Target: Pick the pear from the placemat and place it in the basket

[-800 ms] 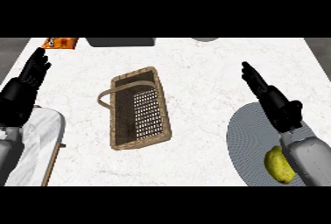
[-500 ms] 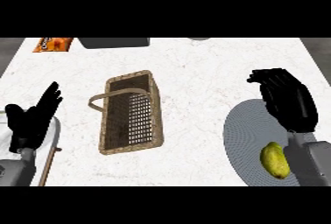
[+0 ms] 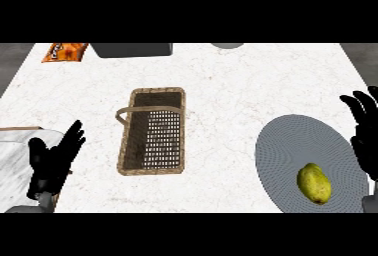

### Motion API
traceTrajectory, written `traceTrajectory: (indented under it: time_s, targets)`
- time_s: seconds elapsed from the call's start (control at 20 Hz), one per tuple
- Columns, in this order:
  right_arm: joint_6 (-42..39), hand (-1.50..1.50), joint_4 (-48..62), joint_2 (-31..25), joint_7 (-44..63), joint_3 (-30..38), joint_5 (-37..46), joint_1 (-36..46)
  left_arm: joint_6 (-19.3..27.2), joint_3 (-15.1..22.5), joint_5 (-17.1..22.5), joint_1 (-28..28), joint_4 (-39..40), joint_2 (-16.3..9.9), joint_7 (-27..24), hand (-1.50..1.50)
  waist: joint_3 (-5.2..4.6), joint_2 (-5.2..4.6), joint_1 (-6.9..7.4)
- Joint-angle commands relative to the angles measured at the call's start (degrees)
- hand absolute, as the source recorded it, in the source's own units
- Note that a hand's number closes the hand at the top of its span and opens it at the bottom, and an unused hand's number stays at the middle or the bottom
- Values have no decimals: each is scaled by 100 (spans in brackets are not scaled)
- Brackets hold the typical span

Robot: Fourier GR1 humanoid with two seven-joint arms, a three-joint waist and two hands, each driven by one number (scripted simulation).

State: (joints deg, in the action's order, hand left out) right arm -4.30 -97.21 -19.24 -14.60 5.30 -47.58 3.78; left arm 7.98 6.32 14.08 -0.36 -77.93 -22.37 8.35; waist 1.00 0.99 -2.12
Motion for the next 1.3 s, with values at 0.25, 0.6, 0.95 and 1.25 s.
traceTrajectory:
  time_s: [0.25, 0.6, 0.95, 1.25]
  targets:
    - [-129, -150, 569, -2269, 773, 1200, 967, -1307, 53, 214, 35, 579, 45, 273, 377, 0, -102, -97, -15]
    - [-1948, -150, 1508, -3707, 612, 2223, 866, -2029, -89, 109, 64, 632, 39, 203, 389, 0, -96, -91, 37]
    - [-4026, -150, 2206, -4288, -482, 2255, 1711, -2742, -30, 195, -96, 592, 162, 394, 273, 0, -85, -112, 67]
    - [-4442, -150, 2824, -4438, -1281, 2272, 2668, -2662, 105, 417, -286, 775, -168, 561, 433, 0, -77, -106, 237]
